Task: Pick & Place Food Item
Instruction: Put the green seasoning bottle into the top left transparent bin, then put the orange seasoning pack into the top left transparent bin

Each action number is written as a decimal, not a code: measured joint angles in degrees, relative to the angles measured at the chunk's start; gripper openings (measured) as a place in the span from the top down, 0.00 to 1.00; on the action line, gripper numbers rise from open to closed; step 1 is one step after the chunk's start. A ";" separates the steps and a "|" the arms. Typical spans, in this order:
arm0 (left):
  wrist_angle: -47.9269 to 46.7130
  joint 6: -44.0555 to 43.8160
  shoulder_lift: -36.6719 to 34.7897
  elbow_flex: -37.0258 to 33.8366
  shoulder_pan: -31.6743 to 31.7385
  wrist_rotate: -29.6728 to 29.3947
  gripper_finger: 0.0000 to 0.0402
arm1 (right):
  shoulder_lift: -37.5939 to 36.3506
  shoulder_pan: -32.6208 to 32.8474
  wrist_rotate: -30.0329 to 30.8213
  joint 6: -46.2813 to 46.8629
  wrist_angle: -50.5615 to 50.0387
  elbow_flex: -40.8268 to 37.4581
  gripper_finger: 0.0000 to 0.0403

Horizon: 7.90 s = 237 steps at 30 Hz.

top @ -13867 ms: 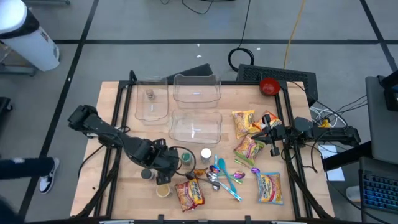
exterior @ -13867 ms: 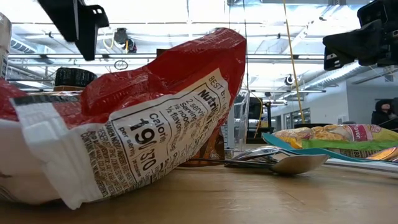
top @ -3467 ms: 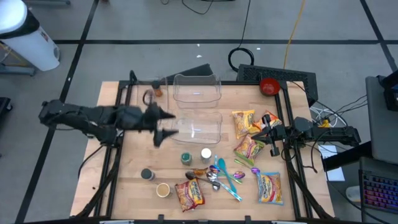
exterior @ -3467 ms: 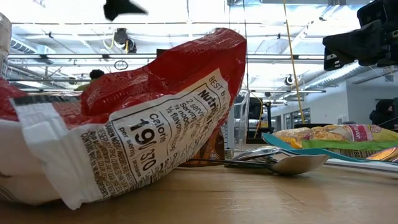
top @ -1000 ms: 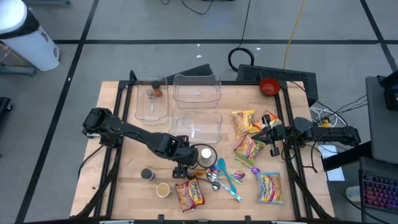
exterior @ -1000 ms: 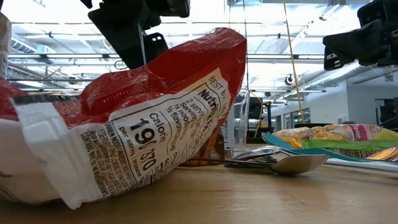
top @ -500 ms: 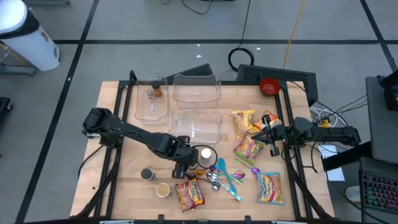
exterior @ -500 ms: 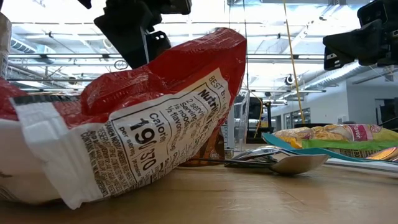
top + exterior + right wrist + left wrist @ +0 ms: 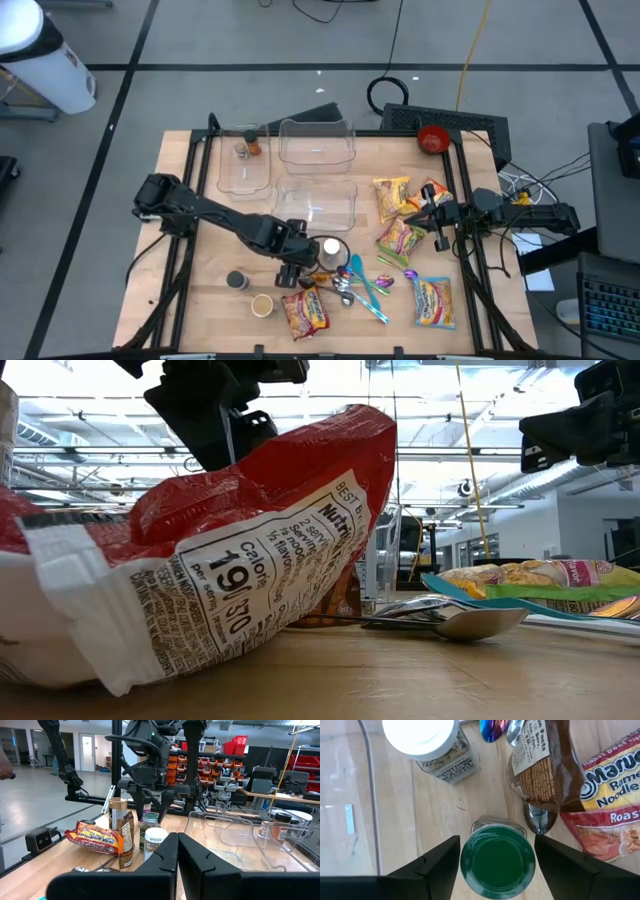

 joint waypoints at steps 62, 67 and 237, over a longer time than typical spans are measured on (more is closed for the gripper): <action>-0.76 -3.19 -6.18 -0.09 0.13 -2.69 0.48 | 0.01 0.01 0.02 0.00 0.00 0.02 1.00; -2.85 -5.75 -13.50 -0.09 0.62 -7.54 0.47 | 0.02 0.02 0.00 -0.02 0.00 0.00 1.00; 52.07 3.81 -65.10 -50.47 16.92 -4.33 0.20 | 0.01 0.02 0.00 0.01 5.38 0.00 1.00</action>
